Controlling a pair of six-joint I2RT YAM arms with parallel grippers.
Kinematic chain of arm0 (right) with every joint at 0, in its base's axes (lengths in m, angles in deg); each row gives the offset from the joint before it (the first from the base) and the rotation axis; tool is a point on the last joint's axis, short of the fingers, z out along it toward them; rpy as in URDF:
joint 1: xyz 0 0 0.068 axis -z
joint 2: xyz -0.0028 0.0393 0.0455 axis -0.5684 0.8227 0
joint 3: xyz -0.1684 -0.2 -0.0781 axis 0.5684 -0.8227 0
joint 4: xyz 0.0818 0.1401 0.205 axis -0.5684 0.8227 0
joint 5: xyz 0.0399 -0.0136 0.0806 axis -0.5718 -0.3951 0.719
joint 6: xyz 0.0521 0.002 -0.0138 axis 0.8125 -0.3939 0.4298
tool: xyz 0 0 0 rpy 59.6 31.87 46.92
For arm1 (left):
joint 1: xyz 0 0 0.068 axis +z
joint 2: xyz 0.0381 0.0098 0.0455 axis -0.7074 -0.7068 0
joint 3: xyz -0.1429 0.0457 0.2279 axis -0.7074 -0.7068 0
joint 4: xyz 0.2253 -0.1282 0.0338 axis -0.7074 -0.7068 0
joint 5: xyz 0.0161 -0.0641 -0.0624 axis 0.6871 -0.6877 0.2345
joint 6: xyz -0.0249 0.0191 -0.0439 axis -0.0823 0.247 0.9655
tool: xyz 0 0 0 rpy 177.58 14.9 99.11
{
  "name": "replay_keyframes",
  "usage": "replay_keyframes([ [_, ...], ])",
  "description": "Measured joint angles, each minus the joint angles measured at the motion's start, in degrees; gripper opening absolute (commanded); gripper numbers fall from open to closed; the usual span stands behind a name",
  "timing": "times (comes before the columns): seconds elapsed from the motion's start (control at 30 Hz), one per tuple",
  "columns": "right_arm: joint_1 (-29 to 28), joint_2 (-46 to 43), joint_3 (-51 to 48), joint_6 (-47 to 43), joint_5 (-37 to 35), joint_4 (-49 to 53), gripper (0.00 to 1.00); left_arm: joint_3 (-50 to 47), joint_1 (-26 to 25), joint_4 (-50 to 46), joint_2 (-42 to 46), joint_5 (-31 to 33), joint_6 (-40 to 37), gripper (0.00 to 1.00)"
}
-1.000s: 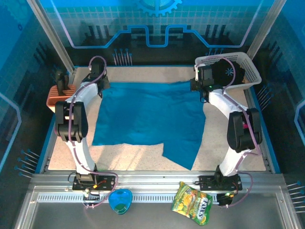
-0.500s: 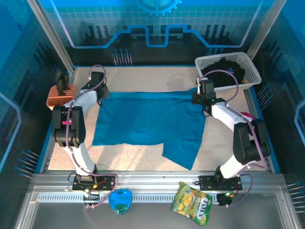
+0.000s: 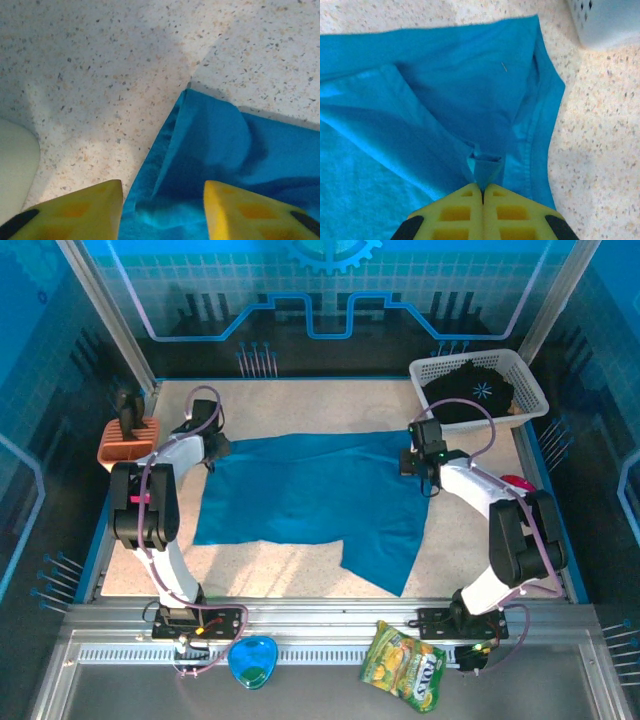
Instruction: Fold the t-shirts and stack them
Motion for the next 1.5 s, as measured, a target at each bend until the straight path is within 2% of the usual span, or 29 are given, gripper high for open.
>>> replay_keyframes([
  [0.07, 0.0, 1.49, 2.03, 0.85, 0.61, 3.21, 0.02, -0.76, 0.0, 0.0, 0.0, 0.02, 0.26, 0.7],
  [0.23, 0.0, 5.29, 5.53, 1.86, 4.42, 10.27, 0.36, -2.12, 0.0, -0.92, 1.77, 0.04, 0.17, 0.81],
  [0.3, 0.0, 6.56, 6.1, 1.86, 6.64, 12.55, 0.43, -2.12, 0.0, -1.33, 3.76, 0.04, 0.17, 0.87],
  [0.37, 0.0, 7.41, 6.56, 1.77, 8.55, 14.8, 0.5, -2.12, 0.0, -1.51, 6.29, 0.04, 0.2, 0.99],
  [0.53, -0.04, 7.93, 9.22, 0.57, 10.91, 20.61, 0.6, -2.12, 0.04, -2.97, 14.51, 0.04, -0.07, 0.99],
  [0.63, -0.04, 7.93, 12.41, -0.48, 11.37, 22.51, 0.6, -2.1, 0.04, -4.57, 19.63, 0.02, -0.07, 0.99],
  [0.77, -0.04, 8.79, 18.29, -2.54, 12.85, 23.15, 0.55, -2.1, 0.04, -6.95, 25.83, 0.0, 0.02, 0.99],
  [0.9, -0.04, 15.28, 27.56, -4.61, 15.37, 22.67, 0.53, -2.03, 0.07, -10.16, 30.25, -0.39, 0.68, 0.99],
  [1.2, -0.02, 34.51, 44.85, -7.82, 18.23, 24.46, 0.47, -1.97, 0.11, -15.96, 31.82, -3.45, 3.72, 0.99],
  [1.5, 0.0, 37.11, 47.67, -7.96, 22.03, 25.86, 0.34, -1.97, 0.11, -16.81, 32.02, -4.59, 4.66, 0.99],
])
